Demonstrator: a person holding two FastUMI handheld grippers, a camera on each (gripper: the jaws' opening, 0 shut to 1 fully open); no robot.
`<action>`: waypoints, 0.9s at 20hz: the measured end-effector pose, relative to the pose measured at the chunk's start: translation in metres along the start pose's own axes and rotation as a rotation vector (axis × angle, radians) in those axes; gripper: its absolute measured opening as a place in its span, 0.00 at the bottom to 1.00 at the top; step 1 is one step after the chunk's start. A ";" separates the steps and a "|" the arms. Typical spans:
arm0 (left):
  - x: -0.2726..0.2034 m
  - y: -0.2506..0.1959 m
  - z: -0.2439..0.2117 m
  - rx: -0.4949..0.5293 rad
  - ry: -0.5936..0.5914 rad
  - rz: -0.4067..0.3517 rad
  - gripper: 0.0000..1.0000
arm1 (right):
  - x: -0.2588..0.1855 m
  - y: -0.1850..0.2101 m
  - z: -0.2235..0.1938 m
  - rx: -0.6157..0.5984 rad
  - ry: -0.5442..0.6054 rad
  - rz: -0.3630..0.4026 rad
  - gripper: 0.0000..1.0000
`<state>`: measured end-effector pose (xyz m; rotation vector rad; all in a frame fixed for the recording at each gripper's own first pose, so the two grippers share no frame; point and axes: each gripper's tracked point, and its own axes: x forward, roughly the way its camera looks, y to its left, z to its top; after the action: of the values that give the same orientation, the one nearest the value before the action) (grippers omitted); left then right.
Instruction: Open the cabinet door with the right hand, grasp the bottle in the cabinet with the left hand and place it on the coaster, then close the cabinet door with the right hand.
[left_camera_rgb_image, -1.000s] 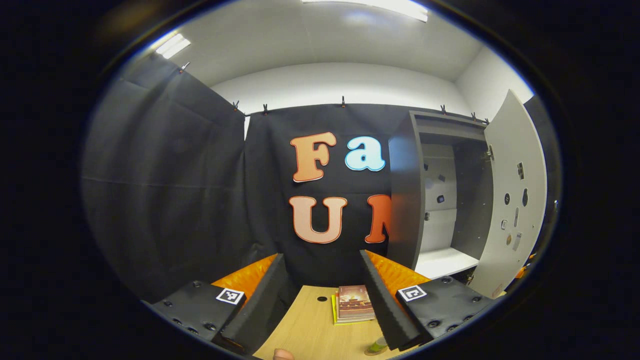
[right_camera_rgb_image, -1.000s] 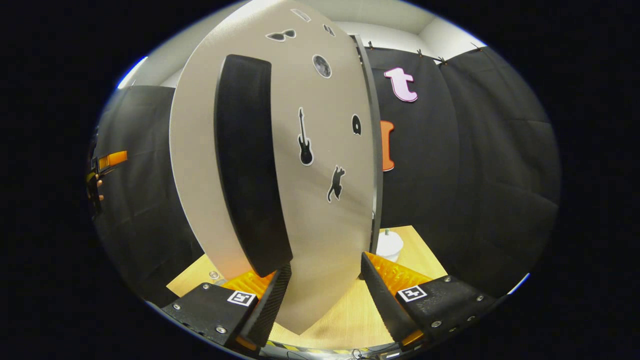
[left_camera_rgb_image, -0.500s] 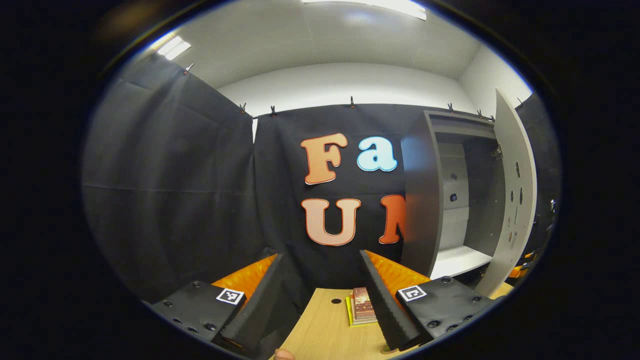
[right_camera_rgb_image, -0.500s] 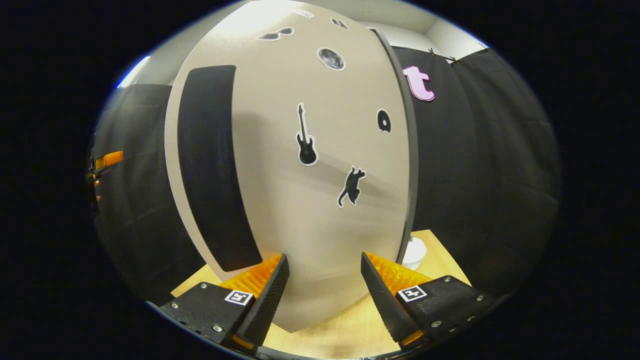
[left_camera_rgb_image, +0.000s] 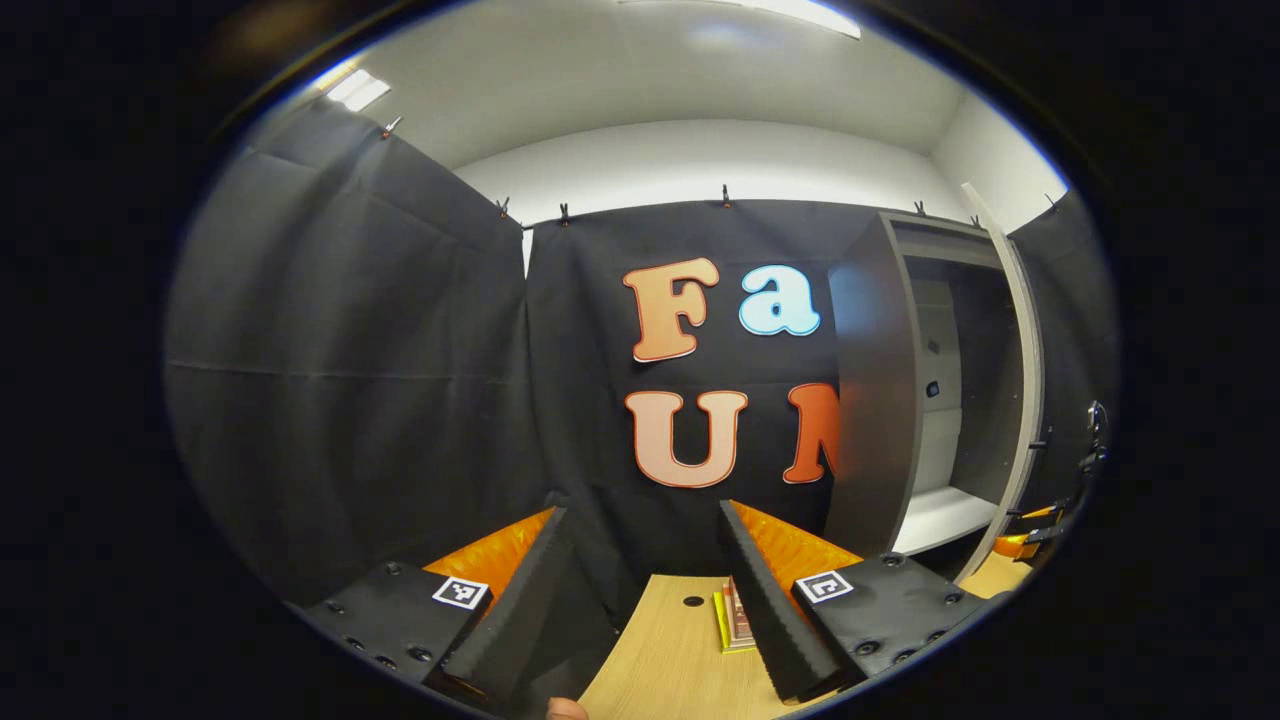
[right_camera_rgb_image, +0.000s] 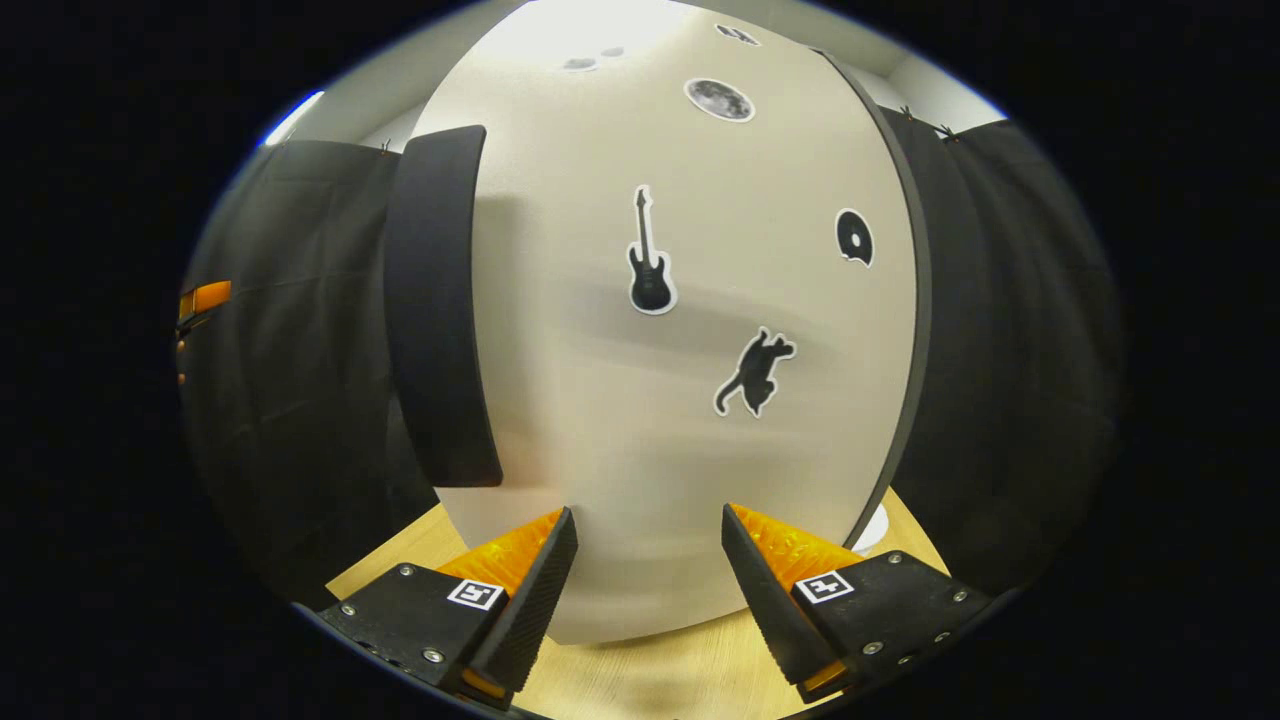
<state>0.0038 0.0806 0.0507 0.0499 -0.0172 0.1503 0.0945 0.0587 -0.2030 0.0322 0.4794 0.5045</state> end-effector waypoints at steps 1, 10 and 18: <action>0.001 0.003 -0.001 0.000 0.003 0.002 0.96 | 0.002 0.001 -0.001 -0.004 0.003 -0.006 0.90; 0.014 0.011 -0.008 -0.001 0.017 -0.011 0.96 | 0.012 0.006 -0.002 -0.007 -0.010 -0.027 0.90; 0.020 0.020 -0.009 0.004 0.016 -0.008 0.96 | 0.027 0.008 0.000 0.021 -0.021 -0.055 0.90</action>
<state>0.0211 0.1034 0.0436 0.0525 -0.0003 0.1426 0.1114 0.0789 -0.2139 0.0441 0.4635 0.4445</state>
